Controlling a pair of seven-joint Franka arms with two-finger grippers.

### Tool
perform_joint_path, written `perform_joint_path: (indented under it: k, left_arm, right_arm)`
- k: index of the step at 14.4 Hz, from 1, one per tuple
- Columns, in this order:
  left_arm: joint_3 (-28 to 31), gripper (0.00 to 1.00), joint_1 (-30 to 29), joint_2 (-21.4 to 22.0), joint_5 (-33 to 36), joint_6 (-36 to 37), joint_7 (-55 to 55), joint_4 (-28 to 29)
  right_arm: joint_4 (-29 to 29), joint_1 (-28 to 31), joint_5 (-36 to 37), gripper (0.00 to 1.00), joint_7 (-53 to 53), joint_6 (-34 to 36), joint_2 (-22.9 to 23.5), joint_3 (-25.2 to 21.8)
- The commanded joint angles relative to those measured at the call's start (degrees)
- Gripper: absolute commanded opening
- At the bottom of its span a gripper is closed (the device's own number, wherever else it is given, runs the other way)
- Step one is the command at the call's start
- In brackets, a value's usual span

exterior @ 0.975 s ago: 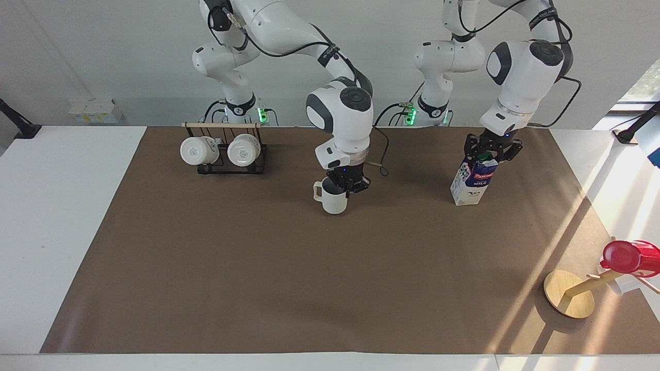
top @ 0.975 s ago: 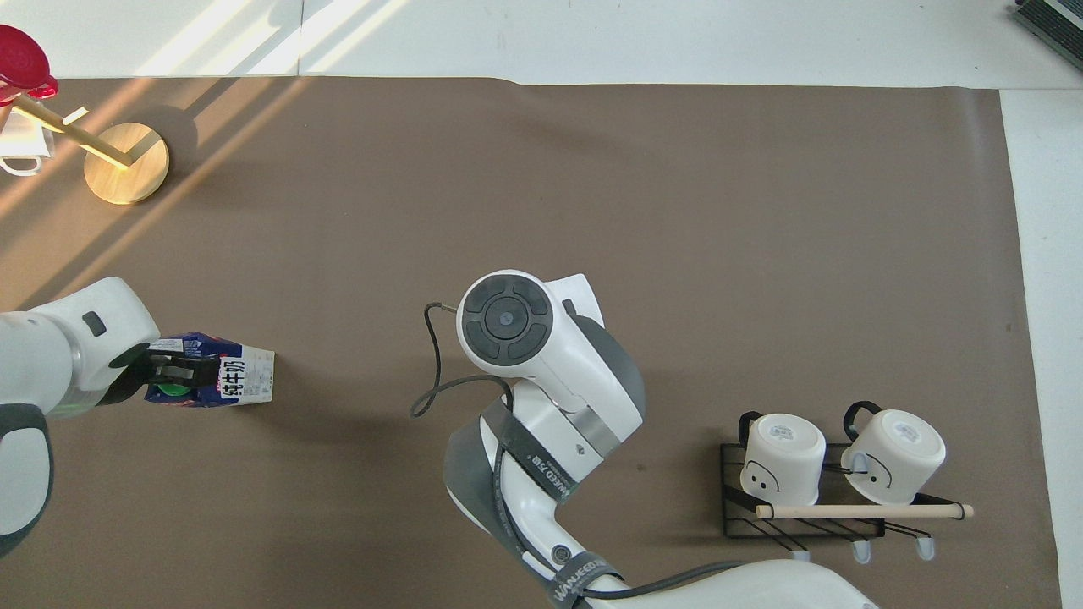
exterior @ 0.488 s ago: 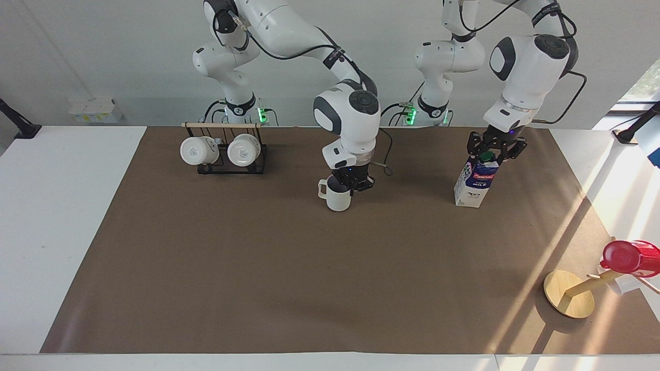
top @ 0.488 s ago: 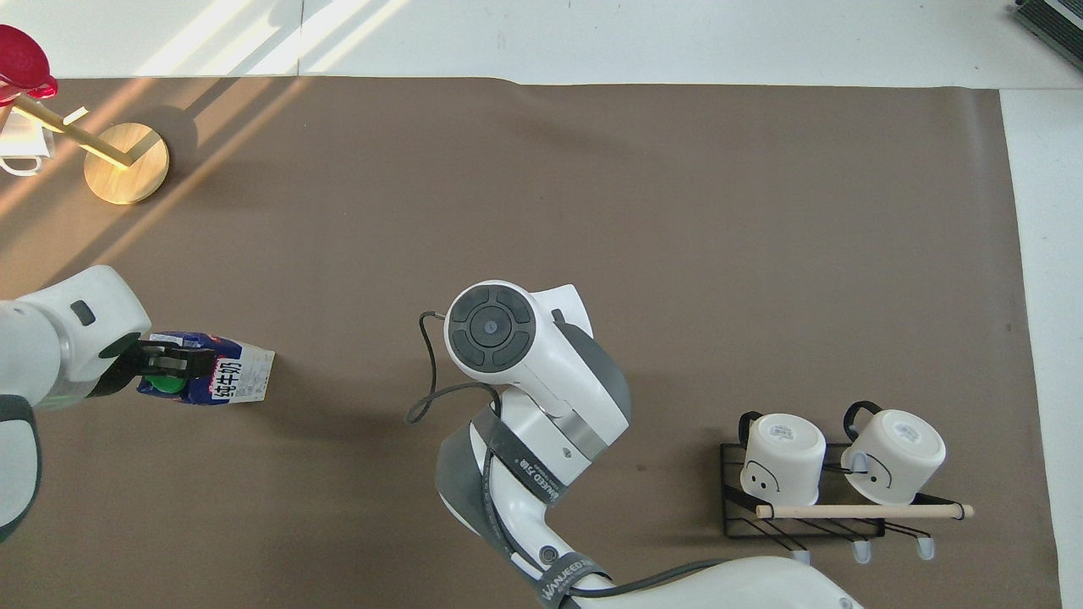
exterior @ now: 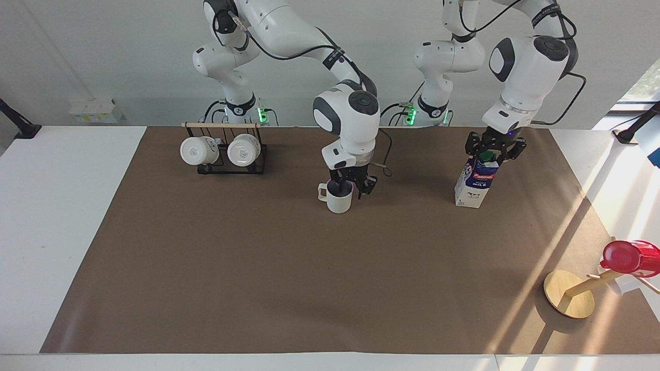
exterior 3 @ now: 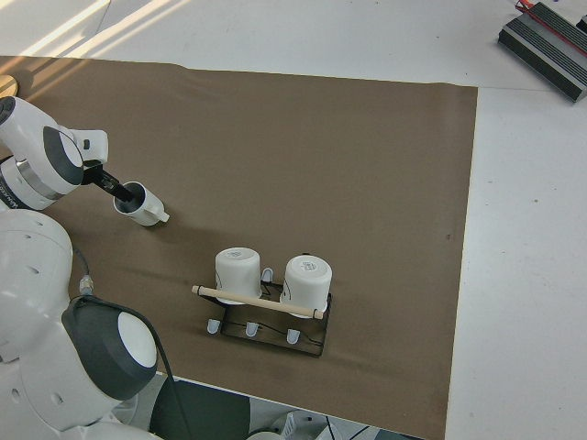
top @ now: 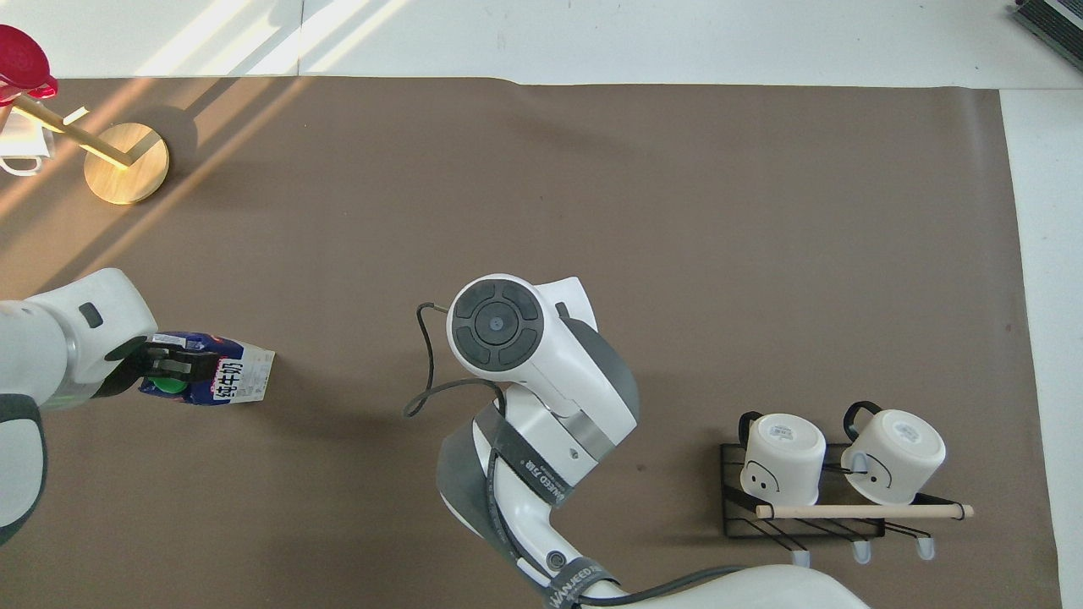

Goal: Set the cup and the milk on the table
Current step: 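Carry the white mug to the table center with the right gripper and release, then lift the carton with the left gripper while the right gripper withdraws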

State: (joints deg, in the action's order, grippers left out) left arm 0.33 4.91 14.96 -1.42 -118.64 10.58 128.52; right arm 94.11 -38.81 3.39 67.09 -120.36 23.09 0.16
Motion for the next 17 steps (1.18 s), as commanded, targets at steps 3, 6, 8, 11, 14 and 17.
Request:
perform_joint_path:
  k: [3, 6, 8, 11, 14, 17]
  left_arm:
    - [0.55, 0.61, 0.28, -0.28, 0.19, -0.71, 5.23, 0.07]
    - [0.55, 0.46, 0.28, -0.28, 0.28, -0.62, 5.59, 0.07]
    - [0.55, 0.46, 0.28, -0.37, 0.28, -0.36, 5.59, -0.19]
    - [0.46, 0.42, 0.01, -1.07, 0.28, 0.17, 4.63, -1.33]
    - [0.46, 0.39, 0.10, -1.86, 0.19, 1.39, 3.49, -3.97]
    - [0.20, 0.39, 0.54, -3.44, -0.24, 6.74, -2.03, -8.96]
  right_arm:
    - [0.46, 6.36, -0.75, 1.00, -6.68, 5.56, -8.57, 0.11]
    - [0.37, 10.76, -0.84, 1.00, -14.51, 9.78, -13.24, 0.02]
    - [0.37, 13.57, -0.75, 1.00, -18.73, 11.54, -15.87, -0.07]
    - [0.54, 20.42, -0.75, 1.00, -28.91, 14.88, -20.01, -0.07]
    - [0.54, 26.40, -0.75, 1.00, -39.37, 18.66, -23.26, -0.07]
    - [0.11, 31.94, -0.75, 1.00, -45.10, 19.64, -25.20, -0.07]
